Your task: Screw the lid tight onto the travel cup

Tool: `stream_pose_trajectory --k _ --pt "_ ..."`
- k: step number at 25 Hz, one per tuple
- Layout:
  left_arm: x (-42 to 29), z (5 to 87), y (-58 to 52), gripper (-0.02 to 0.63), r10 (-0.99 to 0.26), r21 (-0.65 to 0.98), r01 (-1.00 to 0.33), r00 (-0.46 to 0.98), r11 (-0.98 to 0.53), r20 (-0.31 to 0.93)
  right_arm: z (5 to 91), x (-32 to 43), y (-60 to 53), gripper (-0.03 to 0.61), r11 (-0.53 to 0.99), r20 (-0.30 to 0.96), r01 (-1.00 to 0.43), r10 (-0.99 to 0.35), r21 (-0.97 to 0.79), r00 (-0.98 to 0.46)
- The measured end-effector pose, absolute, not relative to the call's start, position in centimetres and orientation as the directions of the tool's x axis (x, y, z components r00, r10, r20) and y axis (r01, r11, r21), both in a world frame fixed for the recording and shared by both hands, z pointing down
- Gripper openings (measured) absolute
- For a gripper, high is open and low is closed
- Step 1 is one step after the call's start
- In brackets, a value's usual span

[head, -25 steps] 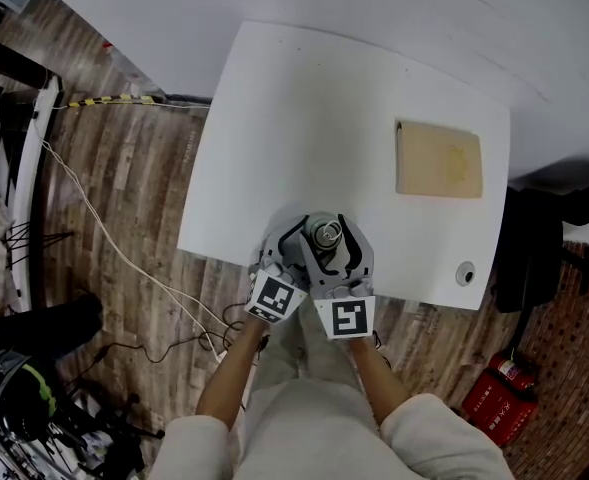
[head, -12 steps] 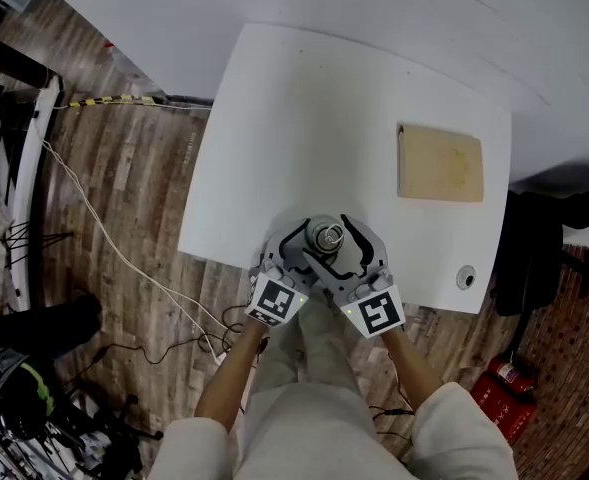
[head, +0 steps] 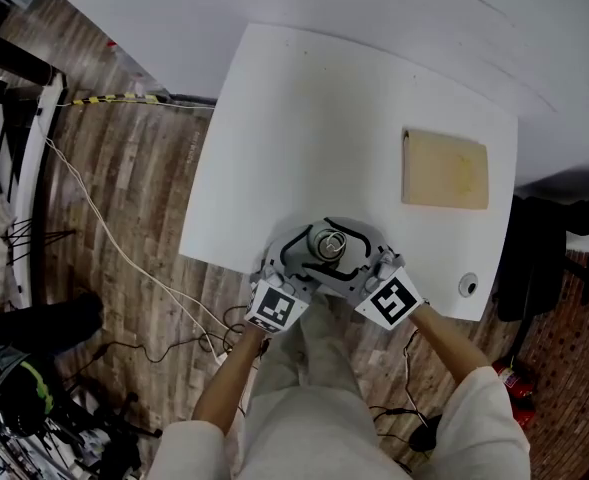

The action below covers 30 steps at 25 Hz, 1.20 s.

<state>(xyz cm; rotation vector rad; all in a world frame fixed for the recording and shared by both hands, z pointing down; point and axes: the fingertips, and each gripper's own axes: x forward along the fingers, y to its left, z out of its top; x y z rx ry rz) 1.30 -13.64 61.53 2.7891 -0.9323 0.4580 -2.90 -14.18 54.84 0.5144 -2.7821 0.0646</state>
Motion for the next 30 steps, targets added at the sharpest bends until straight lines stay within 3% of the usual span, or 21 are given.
stream_pose_trajectory --k 12,21,30 --pt "1.2 61.5 -13.8 0.33 -0.553 0.057 -0.605 0.759 -0.794 0.343 54.7 -3.2 -14.4 0.261 0.973 0.311 -0.228 -0.225 0.027 -0.923" --pt "1.1 61.8 -13.7 0.33 -0.554 0.055 -0.606 0.757 -0.793 0.347 55.0 -3.0 -14.9 0.258 0.925 0.308 -0.379 -0.368 0.028 -0.877" --pt "1.2 61.6 -13.8 0.33 -0.558 0.05 -0.608 0.755 -0.792 0.343 55.1 -2.3 -15.8 0.258 0.773 0.289 -0.632 -0.619 0.059 -0.73"
